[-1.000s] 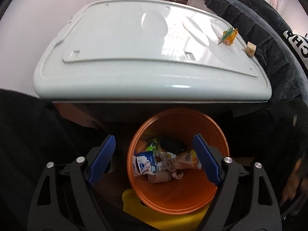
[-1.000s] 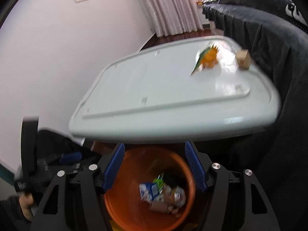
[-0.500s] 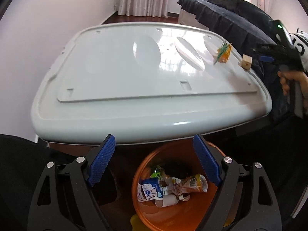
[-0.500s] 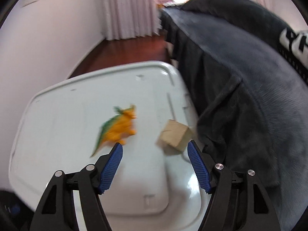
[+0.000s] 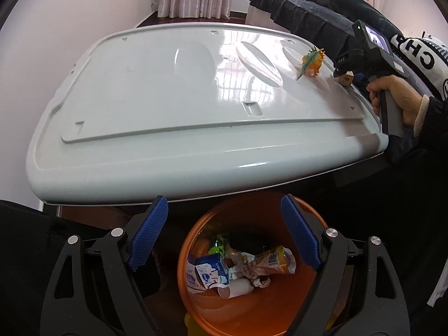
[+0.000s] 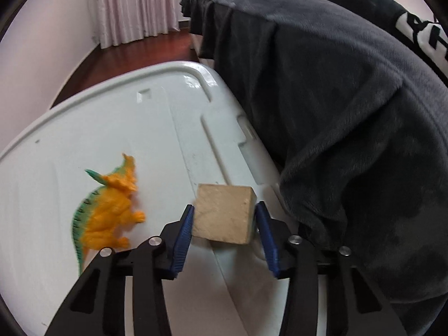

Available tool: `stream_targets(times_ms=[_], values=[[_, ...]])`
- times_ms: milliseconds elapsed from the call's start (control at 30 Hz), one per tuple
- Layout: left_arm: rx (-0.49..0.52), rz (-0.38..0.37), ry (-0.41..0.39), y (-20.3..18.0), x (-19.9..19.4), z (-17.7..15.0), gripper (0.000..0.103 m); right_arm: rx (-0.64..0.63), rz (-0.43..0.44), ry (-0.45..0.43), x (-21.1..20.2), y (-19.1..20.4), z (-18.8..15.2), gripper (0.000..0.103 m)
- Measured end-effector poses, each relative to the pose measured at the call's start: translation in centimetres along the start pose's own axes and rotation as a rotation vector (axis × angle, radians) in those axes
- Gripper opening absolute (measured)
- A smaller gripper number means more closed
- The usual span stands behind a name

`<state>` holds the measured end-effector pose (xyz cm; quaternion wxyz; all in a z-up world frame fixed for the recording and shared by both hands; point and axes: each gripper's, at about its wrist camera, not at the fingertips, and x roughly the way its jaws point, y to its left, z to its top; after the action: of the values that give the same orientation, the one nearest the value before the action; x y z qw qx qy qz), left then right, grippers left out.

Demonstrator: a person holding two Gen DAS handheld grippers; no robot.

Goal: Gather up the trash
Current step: 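Reach the right tool to the wooden cube and close on it, then grasp the green-and-orange toy dinosaur with the left tool while the right tool holds the cube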

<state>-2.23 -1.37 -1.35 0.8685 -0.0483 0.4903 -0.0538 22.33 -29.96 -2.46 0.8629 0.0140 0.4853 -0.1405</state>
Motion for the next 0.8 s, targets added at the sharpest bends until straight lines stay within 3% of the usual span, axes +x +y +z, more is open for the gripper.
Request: stream_targets(times_ms=[200,333,467,600,800], values=[[-0.003,0.017,-0.018,0.0,-0.2,-0.1,0.081,-0.049,0.007,-0.026,-0.6,0.3,-0.4,0.037],[0.003,0.037,-0.030,-0.1,-0.4,0.1,0.081,0.033,0.178,-0.022,-3.0,-1.6,-1.4,0.035],[0.015,0.042,-0.017,-0.6,-0.2,0.8,0.081,0.016,0.318,-0.017,-6.0,-1.3,-3.6,0.035],[0.052,0.052,-0.027,-2.0,0.3,3.5,0.081,-0.051,0.390,0.039,-6.9,0.6,-6.7,0.035],[0.099,0.047,-0.074,-4.7,2.4,11.5,0.081,-0.125,0.379,0.045,-7.6,2.4,-8.2,0.035]])
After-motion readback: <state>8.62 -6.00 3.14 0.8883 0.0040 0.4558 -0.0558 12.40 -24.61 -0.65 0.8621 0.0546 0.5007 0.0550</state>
